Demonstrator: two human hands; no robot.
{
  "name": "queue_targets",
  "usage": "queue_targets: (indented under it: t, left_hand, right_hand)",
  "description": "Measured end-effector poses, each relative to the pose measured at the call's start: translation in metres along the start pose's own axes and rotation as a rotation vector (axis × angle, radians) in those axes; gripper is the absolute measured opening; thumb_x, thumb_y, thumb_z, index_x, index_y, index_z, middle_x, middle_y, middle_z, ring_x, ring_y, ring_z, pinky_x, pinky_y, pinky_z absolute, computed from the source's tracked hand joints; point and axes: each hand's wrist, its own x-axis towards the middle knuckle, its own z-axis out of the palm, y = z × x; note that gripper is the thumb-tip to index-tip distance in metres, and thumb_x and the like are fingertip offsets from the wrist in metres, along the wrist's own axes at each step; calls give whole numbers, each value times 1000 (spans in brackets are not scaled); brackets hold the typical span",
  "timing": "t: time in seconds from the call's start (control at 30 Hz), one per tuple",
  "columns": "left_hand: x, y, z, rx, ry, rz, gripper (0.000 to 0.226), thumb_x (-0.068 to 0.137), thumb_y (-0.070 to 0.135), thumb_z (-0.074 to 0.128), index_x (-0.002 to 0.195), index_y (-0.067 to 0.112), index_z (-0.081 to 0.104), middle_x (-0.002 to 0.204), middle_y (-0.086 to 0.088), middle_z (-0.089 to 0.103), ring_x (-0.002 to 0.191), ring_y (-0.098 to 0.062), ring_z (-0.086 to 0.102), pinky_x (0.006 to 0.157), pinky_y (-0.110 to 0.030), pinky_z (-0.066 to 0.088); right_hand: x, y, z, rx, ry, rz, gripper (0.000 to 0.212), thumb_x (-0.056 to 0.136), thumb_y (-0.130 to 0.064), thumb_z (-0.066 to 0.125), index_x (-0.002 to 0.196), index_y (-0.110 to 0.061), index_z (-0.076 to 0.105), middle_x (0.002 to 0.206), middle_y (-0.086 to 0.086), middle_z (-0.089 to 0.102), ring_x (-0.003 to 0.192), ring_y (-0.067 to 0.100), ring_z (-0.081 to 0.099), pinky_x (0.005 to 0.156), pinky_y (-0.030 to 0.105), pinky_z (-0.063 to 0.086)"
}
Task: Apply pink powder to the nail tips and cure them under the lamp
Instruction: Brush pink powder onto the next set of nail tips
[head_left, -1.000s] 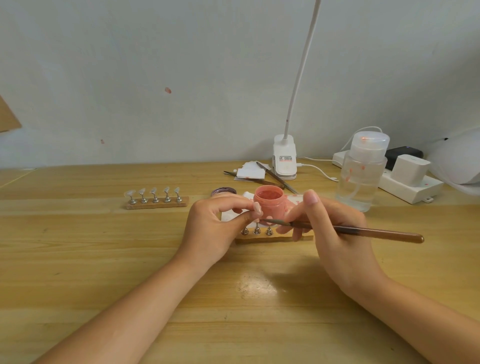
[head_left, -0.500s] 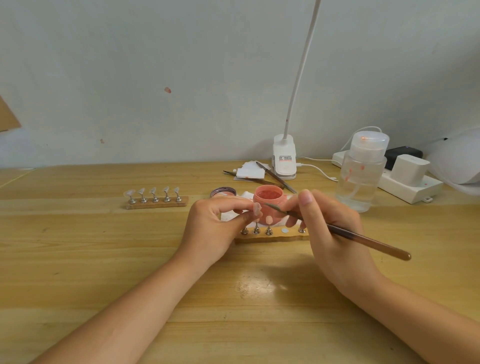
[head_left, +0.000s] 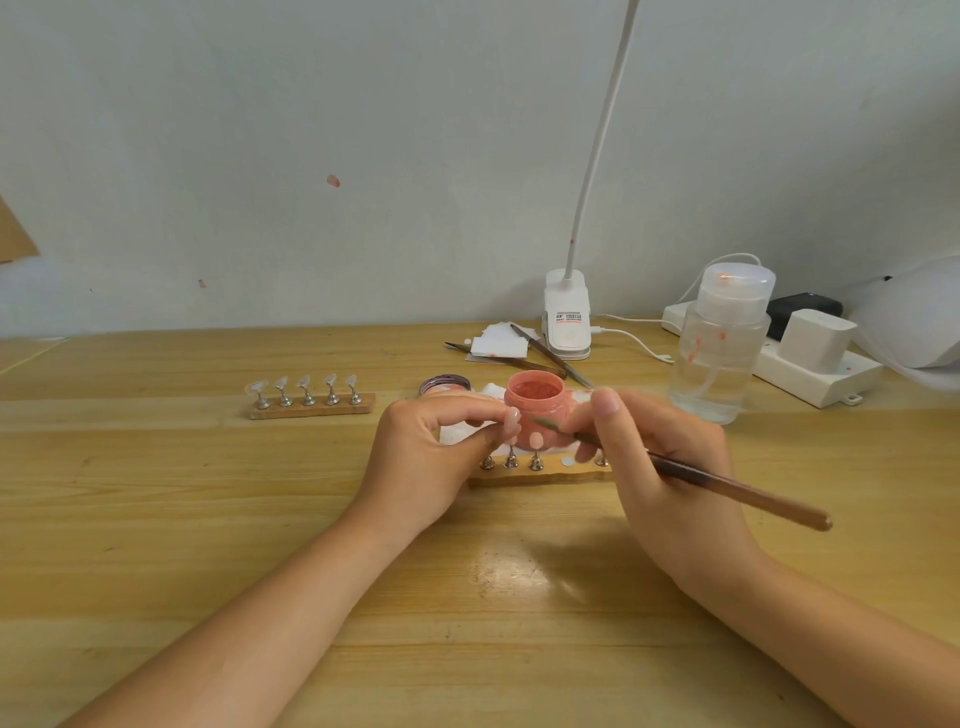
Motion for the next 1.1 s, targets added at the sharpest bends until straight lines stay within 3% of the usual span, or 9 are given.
queue_targets:
  t: [0.07, 0.13, 0.2, 0.37, 0.57, 0.7, 0.87, 0.97, 1.1]
  left_hand:
    - [0, 0, 0, 8, -4, 3, 13, 73, 1, 70, 78, 13, 73, 76, 3, 71, 79, -3, 63, 78, -6, 40]
    - [0, 0, 1, -1, 3, 8, 15, 72, 2, 71, 79, 15, 72, 76, 7, 70, 79, -1, 63, 78, -5, 40]
    - [0, 0, 1, -19, 8, 8, 13, 72, 5, 71, 78, 16, 72, 76, 9, 70, 78, 0, 63, 77, -5, 41]
    - [0, 3, 1, -6, 18, 29, 8, 69, 19, 68, 77, 21, 70, 76, 12, 68, 79, 2, 61, 78, -7, 41]
    - [-1, 1, -1, 52, 19, -17, 19, 72, 5, 72, 72, 24, 71, 78, 9, 68, 87, -4, 58, 80, -7, 38]
    - [-1, 2, -1, 64, 28, -46, 26, 71, 2, 73, 73, 28, 69, 79, 11, 65, 89, -5, 57, 79, -5, 37]
    - [-2, 5, -2, 66, 24, -49, 28, 72, 4, 73, 73, 31, 68, 77, 15, 64, 89, -1, 56, 78, -3, 35]
    - [-1, 6, -1, 71, 34, -51, 26, 71, 3, 73, 75, 28, 68, 78, 14, 65, 89, -1, 56, 77, -2, 35]
    - [-2, 7, -1, 75, 25, -57, 28, 71, 1, 73, 72, 29, 68, 77, 13, 65, 90, -1, 56, 77, -2, 34]
  right_hand:
    - [2, -1, 0, -63, -20, -25, 25, 88, -36, 41, 77, -32, 63, 69, -22, 64, 68, 2, 61, 58, 20, 47]
    - [0, 1, 1, -24, -44, -1, 28, 88, -36, 42, 74, -29, 64, 68, -15, 65, 65, 4, 62, 58, 24, 49]
    - [-2, 3, 0, 32, -39, 13, 34, 89, -36, 41, 69, -22, 64, 64, -10, 65, 61, 4, 61, 58, 19, 47]
    - [1, 3, 0, -83, -37, -70, 34, 92, -28, 40, 75, -15, 67, 74, -23, 62, 72, -4, 60, 62, 11, 43]
    - [1, 5, 0, -74, -26, -63, 37, 91, -29, 42, 70, -11, 67, 71, -23, 61, 69, -6, 60, 63, 7, 41]
    - [0, 6, -2, -68, -62, -40, 32, 90, -34, 43, 72, -22, 68, 68, -18, 63, 67, -2, 61, 63, 11, 43]
    - [1, 5, -2, -94, -31, -79, 37, 91, -29, 42, 70, -14, 68, 71, -21, 62, 69, -3, 60, 64, 10, 42]
    - [3, 3, -1, -109, -69, -77, 28, 91, -31, 44, 73, -28, 65, 69, -24, 62, 69, -3, 60, 64, 9, 42]
    - [1, 7, -4, -62, -35, -76, 41, 92, -28, 40, 67, -10, 67, 66, -18, 61, 65, -2, 59, 62, 10, 42]
